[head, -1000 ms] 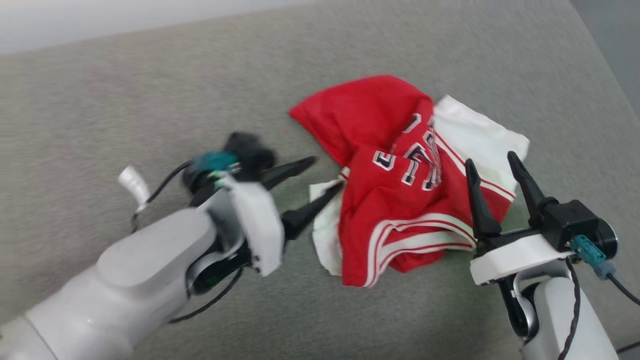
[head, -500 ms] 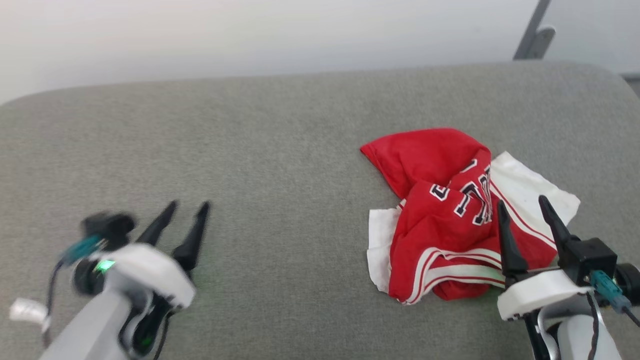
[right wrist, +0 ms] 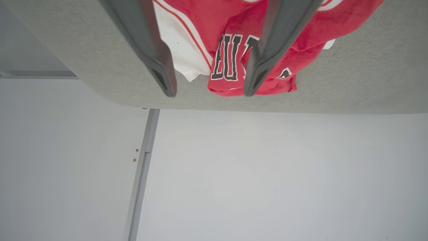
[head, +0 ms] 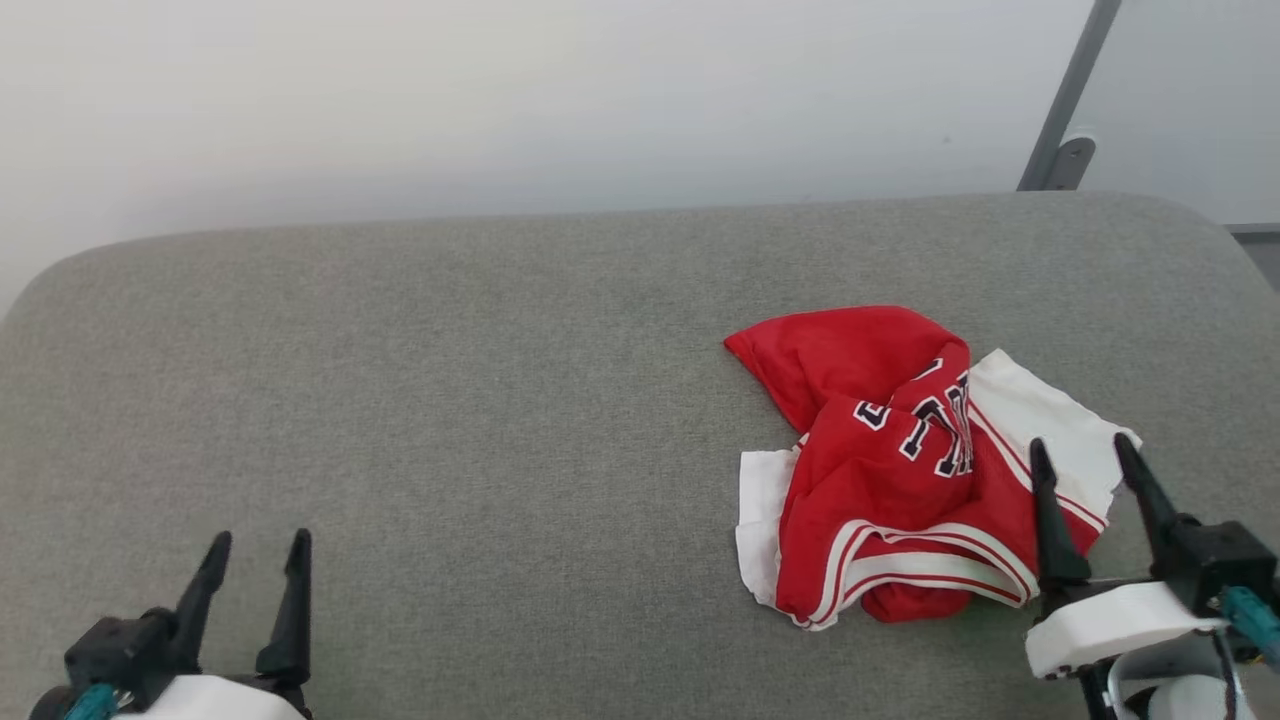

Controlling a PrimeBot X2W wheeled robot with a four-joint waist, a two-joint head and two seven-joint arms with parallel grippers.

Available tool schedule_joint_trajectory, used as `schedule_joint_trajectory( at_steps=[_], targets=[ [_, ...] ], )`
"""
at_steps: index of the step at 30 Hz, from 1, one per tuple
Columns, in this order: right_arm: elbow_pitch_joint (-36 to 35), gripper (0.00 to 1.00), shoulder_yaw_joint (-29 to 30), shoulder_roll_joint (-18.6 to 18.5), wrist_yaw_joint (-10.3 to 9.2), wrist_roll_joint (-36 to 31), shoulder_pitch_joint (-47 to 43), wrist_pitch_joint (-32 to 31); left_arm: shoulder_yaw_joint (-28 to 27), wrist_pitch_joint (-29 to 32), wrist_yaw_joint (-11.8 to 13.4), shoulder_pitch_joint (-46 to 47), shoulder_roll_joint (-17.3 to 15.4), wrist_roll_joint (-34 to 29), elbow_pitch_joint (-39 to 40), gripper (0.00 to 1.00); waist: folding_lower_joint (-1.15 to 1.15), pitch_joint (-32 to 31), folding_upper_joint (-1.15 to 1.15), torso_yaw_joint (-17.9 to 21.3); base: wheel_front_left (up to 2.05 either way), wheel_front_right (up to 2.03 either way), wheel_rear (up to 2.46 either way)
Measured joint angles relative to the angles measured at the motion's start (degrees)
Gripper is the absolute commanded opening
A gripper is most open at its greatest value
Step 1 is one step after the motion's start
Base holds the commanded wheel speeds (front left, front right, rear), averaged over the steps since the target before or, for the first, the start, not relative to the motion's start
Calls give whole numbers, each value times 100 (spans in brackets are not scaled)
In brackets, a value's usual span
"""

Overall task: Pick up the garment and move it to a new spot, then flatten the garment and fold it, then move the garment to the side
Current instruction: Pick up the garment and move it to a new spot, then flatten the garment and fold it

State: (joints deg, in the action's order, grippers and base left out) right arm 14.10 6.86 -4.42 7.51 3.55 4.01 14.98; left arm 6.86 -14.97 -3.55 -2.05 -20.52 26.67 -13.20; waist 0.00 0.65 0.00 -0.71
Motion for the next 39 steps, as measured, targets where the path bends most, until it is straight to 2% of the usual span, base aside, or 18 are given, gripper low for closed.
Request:
schedule_joint_trajectory(
  at_steps=[8,19,23,25,27,29,35,39],
  targets=[
    [-355,100,68,11,0,60,-112,0,-630,0,-199,-343,417,-601,504,100,0,-35,0,44,0,0,0],
    [-374,100,-34,47,0,60,-103,0,-671,0,-349,-360,675,-917,401,100,0,73,0,129,0,0,0],
    [-382,100,-74,70,0,60,17,0,16,66,-376,392,578,-860,322,100,0,230,0,173,0,0,0],
    [-374,100,-103,86,0,62,57,0,595,325,-376,872,397,-804,265,100,0,281,0,206,0,0,0],
    [-350,100,-149,97,0,67,129,0,1070,702,-386,1404,279,-457,143,100,0,322,0,269,0,0,0],
    [-349,100,-209,101,0,98,231,0,1627,1028,-386,1980,26,-209,3,100,1,379,0,356,0,0,0],
    [-321,100,-442,132,0,198,598,0,3230,2674,-397,3545,-324,1024,-590,100,0,692,0,696,0,0,0],
    [-276,100,-592,143,0,472,836,0,4287,3704,-398,4287,-577,2031,-692,100,0,951,0,992,0,0,0]
  ],
)
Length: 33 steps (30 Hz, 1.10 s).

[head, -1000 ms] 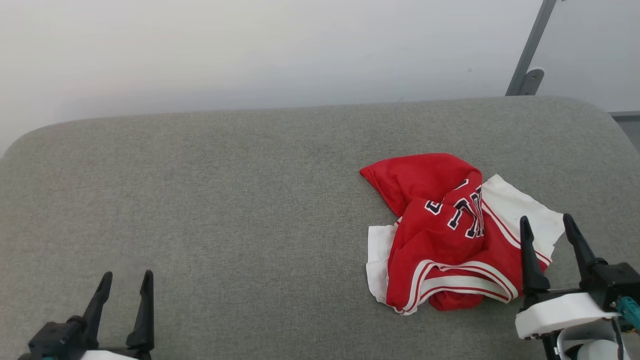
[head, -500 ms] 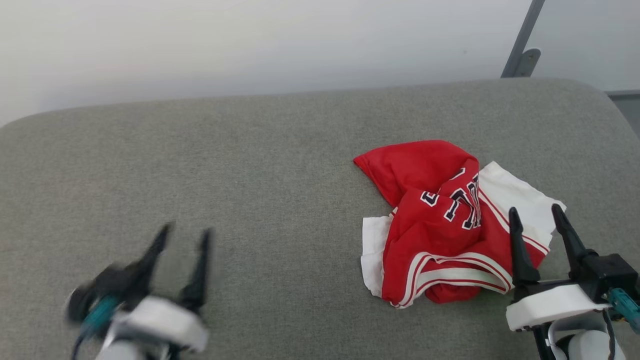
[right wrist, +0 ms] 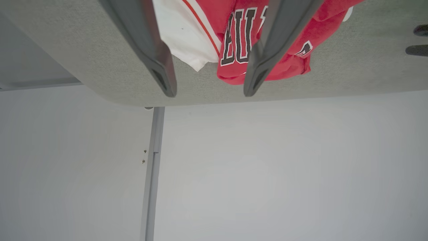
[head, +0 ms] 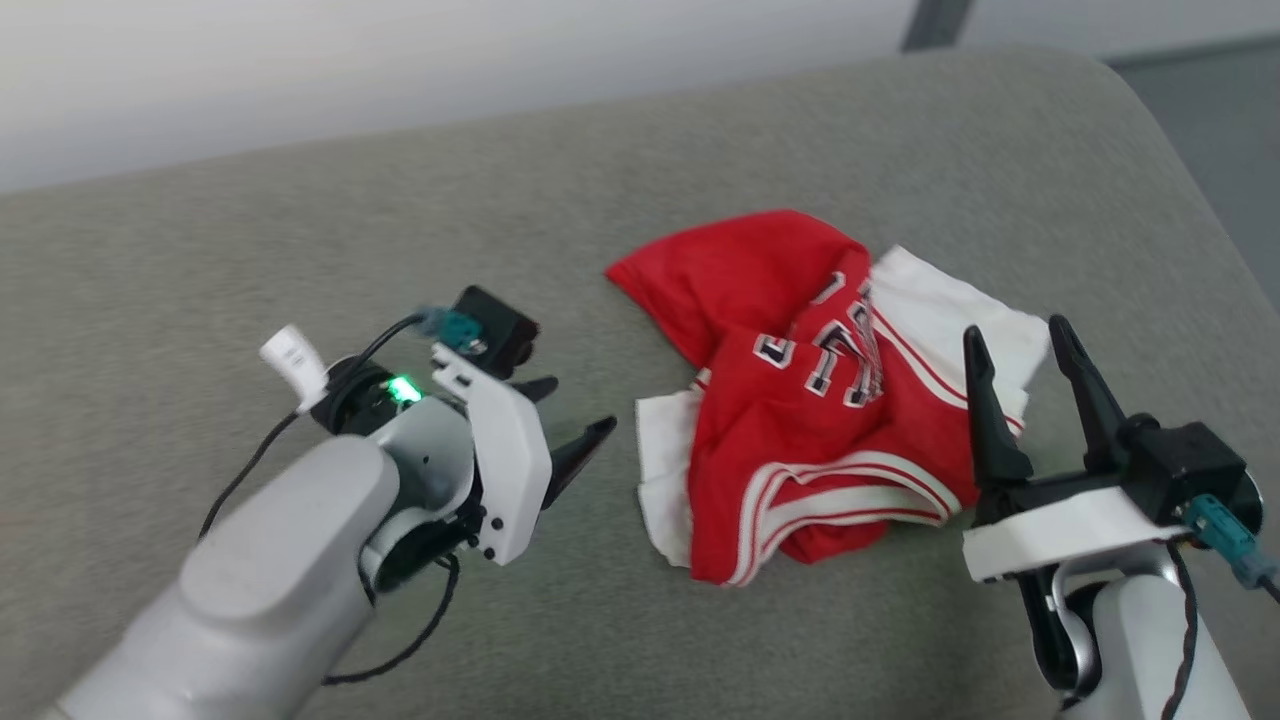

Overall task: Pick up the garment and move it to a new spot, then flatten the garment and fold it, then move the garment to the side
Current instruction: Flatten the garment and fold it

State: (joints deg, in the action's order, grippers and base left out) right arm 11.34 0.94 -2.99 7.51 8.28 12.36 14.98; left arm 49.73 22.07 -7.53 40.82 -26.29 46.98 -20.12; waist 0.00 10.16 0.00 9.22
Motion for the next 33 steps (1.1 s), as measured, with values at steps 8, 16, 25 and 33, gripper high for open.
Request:
schedule_joint_trajectory(
  at_steps=[8,16,25,33],
  targets=[
    [20,100,-88,0,0,365,127,0,964,457,0,840,-347,1004,-193,100,0,438,0,538,0,0,0],
    [-29,100,-305,2,0,552,256,0,1633,290,0,1229,-502,1490,-679,84,0,783,0,1054,0,0,0],
    [-68,100,-77,0,0,431,208,0,2036,-77,-2,1488,-525,2071,-878,0,0,784,0,942,0,0,0],
    [-31,100,-53,5,0,269,110,0,2007,-589,-2,1716,-1290,2335,-1422,0,0,564,0,401,0,0,0]
  ],
)
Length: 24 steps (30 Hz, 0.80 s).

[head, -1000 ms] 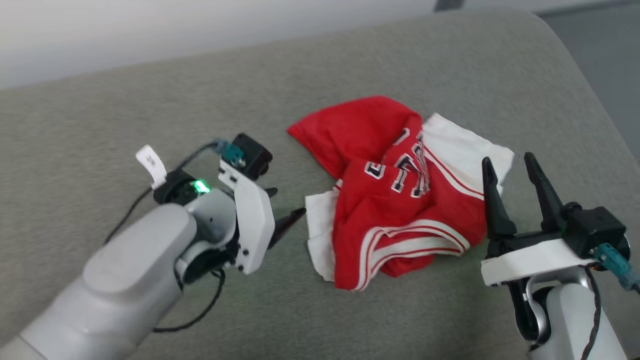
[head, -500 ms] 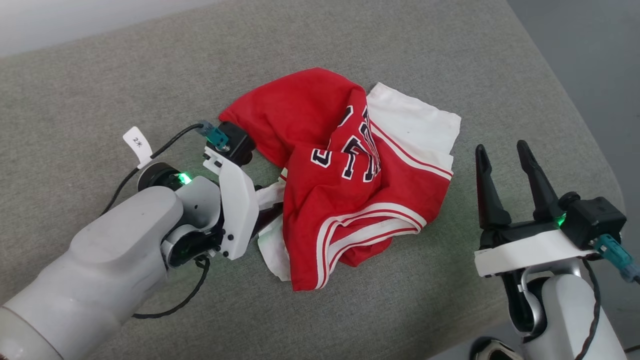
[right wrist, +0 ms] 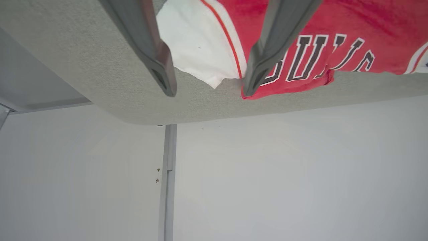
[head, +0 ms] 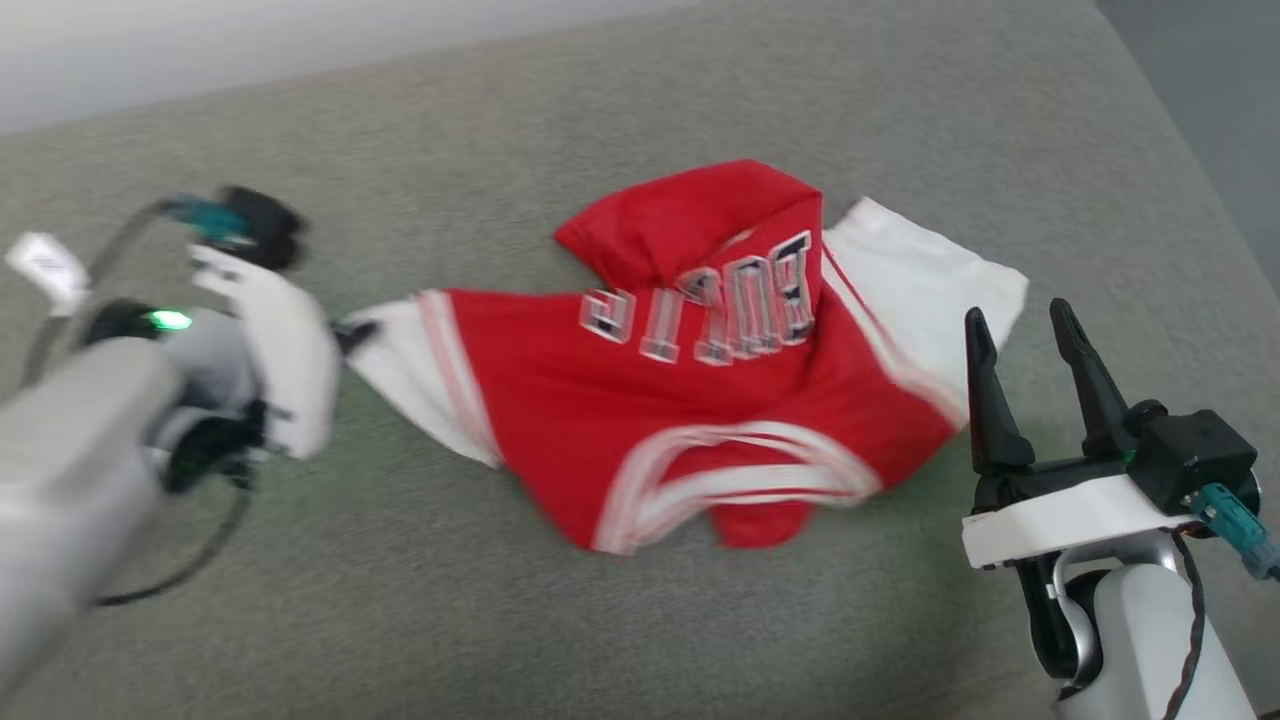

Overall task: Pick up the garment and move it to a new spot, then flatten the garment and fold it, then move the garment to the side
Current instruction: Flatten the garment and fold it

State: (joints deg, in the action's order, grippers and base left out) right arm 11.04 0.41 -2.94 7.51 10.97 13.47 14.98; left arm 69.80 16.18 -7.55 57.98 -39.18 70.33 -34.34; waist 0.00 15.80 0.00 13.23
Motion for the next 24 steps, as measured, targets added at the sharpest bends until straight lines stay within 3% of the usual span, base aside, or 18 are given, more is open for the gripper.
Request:
schedule_joint_trajectory(
  at_steps=[4,11,17,18,23,24],
  targets=[
    [-1,100,4,1,0,-76,-2,0,-40,-90,0,32,-434,74,-426,0,0,-81,0,-247,0,0,0],
    [-2,100,19,0,0,-220,-1,0,43,20,0,16,-826,111,-879,0,0,-141,0,-420,0,0,0],
    [-16,100,45,0,0,-286,-37,0,38,-80,0,-21,-653,85,-1345,0,0,-137,0,-419,0,0,0],
    [-15,100,49,0,0,-289,-54,0,15,-155,0,-73,-578,126,-1406,5,0,-134,0,-419,0,0,0],
    [-15,100,80,-1,0,-350,-59,0,38,-563,0,-218,-350,83,-1670,46,0,-141,0,-441,0,0,0],
    [-16,100,87,-1,0,-360,-59,0,34,-680,0,-218,-328,60,-1710,97,0,-147,0,-455,0,0,0]
  ],
)
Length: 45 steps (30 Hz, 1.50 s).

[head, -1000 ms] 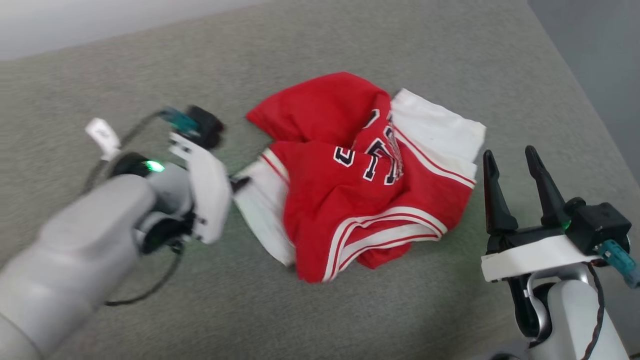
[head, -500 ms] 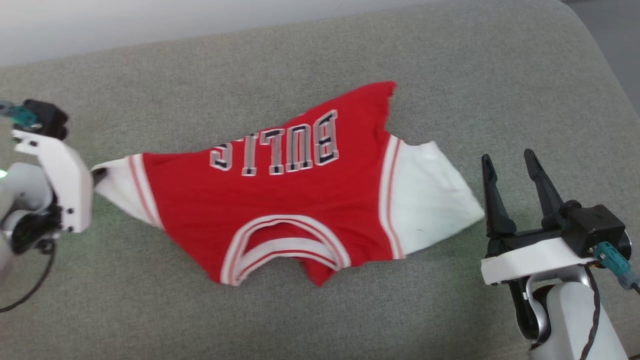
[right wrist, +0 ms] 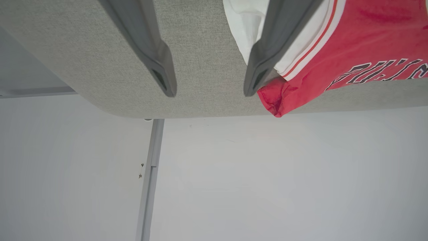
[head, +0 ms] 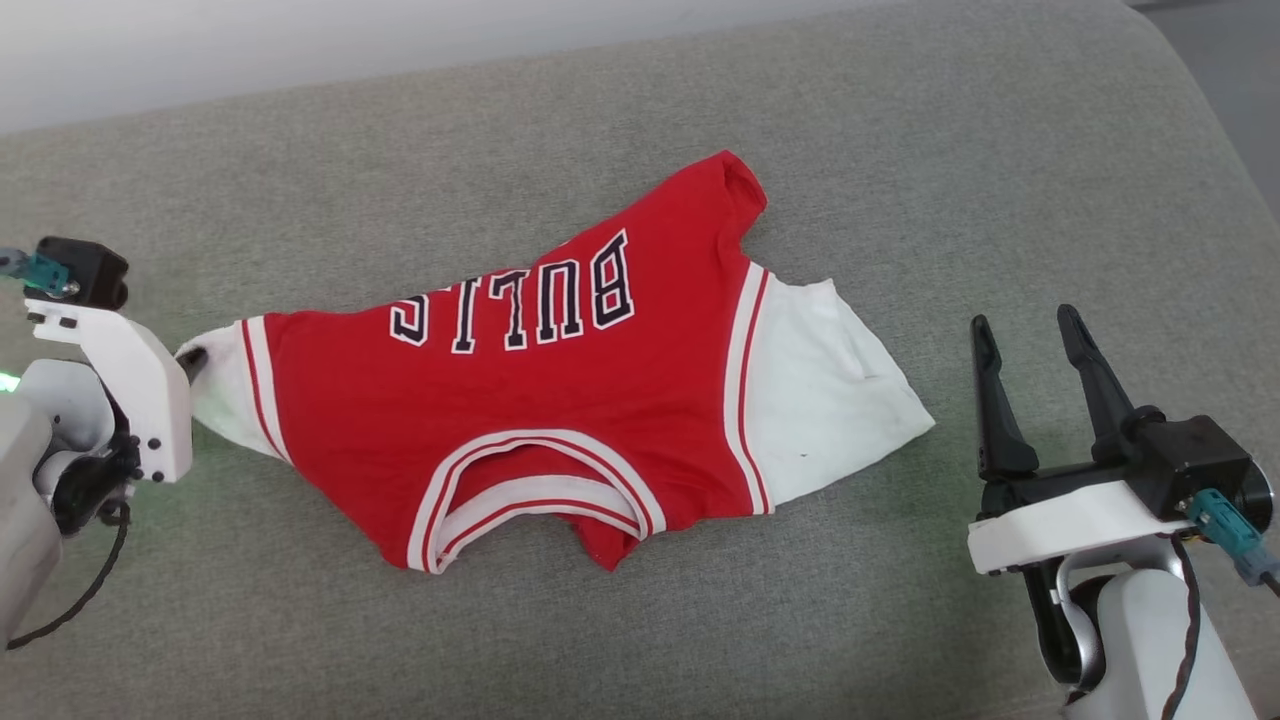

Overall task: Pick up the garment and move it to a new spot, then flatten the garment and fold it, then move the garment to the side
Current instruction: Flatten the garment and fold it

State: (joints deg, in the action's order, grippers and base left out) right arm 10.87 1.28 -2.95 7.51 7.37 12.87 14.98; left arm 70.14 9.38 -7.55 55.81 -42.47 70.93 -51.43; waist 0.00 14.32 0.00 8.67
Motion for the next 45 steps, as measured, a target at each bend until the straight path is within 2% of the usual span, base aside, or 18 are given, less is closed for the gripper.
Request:
schedule_joint_trajectory(
  at_steps=[1,6,11,13,16,17,18,20,22,25,29,35,40,43,45],
  targets=[
    [0,100,4,1,0,-25,1,0,-21,-120,0,0,29,7,-44,100,0,-7,0,-18,0,0,0],
    [9,100,-16,0,0,-100,-3,0,-118,-725,0,-1,102,11,-132,100,0,-78,0,-152,0,0,0],
    [66,100,-67,1,0,-274,-60,0,-333,-1718,1,-220,219,74,-89,100,0,-188,0,-336,0,0,0],
    [153,100,-76,1,0,-357,-59,0,-492,-2182,65,-360,333,120,-88,100,0,-232,0,-418,0,0,0],
    [426,100,-115,-99,0,-400,-53,-86,-858,-2426,283,-652,565,110,49,100,0,-293,0,-556,0,0,0],
    [475,100,-119,-178,0,-399,-42,-182,-1154,-2427,380,-773,644,21,211,100,0,-310,0,-607,0,0,0],
    [578,100,-198,-386,0,-397,55,-486,-1870,-2429,682,-978,714,-524,672,100,0,-339,0,-718,0,0,0],
    [624,100,-290,-625,0,-358,139,-846,-2699,-2441,989,-1460,856,-1083,1225,100,0,-360,0,-836,0,0,0],
    [688,100,-470,-914,0,-286,205,-1274,-3394,-2444,1215,-2223,1089,-1753,1805,100,0,-378,0,-955,0,0,0],
    [775,100,-791,-1396,0,-60,315,-1998,-4144,-2444,1411,-3143,1404,-2885,2617,100,0,-387,0,-1134,0,0,0],
    [738,100,-1228,-2048,0,434,522,-2883,-4903,-2446,1447,-4013,1859,-3990,3377,100,0,-360,0,-1356,0,0,0],
    [693,100,-1851,-2697,0,1427,739,-4089,-5755,-2446,1224,-4747,2518,-5104,4151,100,0,-282,0,-1634,0,0,0],
    [773,100,-2203,-3008,0,1887,841,-4652,-6158,-2444,949,-5046,2907,-5401,4306,100,0,-233,0,-1763,0,0,0],
    [832,100,-2294,-3096,0,2148,900,-4740,-6437,-2444,743,-5108,3115,-5542,4341,100,0,-198,0,-1825,0,0,0],
    [876,25,-2323,-3098,0,2229,915,-4779,-6617,-2446,617,-5132,3218,-5665,4352,100,0,-177,0,-1846,0,0,0]
  ],
)
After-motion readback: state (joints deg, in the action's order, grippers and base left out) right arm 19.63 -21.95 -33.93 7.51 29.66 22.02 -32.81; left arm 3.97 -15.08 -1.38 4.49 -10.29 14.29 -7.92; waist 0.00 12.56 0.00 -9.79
